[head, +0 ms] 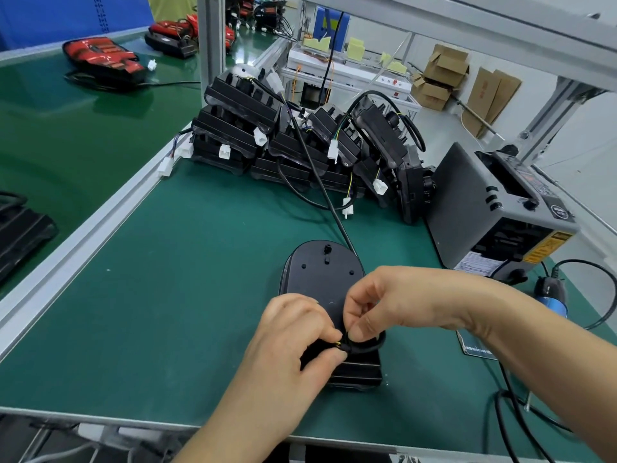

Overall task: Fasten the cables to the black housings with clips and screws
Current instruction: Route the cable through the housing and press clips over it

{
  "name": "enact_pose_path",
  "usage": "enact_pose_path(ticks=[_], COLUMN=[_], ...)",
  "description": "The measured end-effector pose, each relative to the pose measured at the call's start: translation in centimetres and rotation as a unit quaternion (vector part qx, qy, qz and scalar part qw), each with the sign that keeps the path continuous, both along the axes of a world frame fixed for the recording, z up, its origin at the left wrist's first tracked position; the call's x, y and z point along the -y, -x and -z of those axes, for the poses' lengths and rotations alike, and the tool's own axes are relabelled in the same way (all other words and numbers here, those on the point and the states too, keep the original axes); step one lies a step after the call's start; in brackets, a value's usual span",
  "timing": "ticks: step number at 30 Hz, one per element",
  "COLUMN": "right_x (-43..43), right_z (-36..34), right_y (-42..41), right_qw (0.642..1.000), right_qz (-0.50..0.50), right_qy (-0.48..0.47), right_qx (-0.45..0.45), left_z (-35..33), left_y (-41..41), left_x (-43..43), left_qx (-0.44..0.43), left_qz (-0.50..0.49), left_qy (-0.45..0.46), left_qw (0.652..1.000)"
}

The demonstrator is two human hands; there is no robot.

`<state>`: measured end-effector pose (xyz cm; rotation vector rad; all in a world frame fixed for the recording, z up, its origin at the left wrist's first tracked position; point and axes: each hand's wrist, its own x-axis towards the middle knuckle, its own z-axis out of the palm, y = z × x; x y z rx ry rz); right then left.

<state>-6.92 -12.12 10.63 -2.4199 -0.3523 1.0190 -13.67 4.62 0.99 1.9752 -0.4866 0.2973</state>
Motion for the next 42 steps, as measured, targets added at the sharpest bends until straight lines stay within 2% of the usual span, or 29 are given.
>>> enact_pose_path(ticks=[10,16,22,25,27,29,31,35,42], right_x=[-0.8,-1.0,-1.1,-1.1,-1.0,-0.9,-0.8,-0.4,-0.4], right_z=[-0.4,-0.3,-0.4,-0.4,-0.3,-0.2,-0.2,0.1,0.4], right_y=[-0.4,-0.8,-1.0,-1.1,-1.2,-1.4,-1.7,-2.1,-1.9], right_qw=[0.998,0.998,0.997,0.995,0.996,0.997,0.997,0.997,0.998], right_qz=[-0.035,-0.031,-0.04,-0.053,-0.053,-0.047,-0.039,-0.028,-0.034], right_qy=[0.056,0.058,0.064,0.078,0.07,0.06,0.051,0.032,0.037], right_qx=[0.007,-0.006,-0.018,-0.016,-0.023,-0.034,-0.046,-0.06,-0.031], left_z=[-0.3,-0.9,-0.7,-0.4,-0.1,0.4,0.7,0.6,0.5], left_y=[0.0,0.1,0.0,0.3,0.4,0.6,0.6,0.7,0.7], left_x=[-0.2,1.4,1.5,1.2,0.7,0.2,0.1,0.2,0.2], left_qx=[-0.032,-0.05,-0.019,0.004,0.066,0.146,0.184,0.196,0.193], left_qz=[0.002,-0.072,-0.058,-0.047,-0.032,-0.027,-0.039,-0.039,-0.038], left_qy=[0.007,-0.047,-0.066,-0.042,-0.056,-0.111,-0.157,-0.157,-0.157], left_qw=[0.999,0.995,0.996,0.998,0.996,0.983,0.969,0.967,0.968])
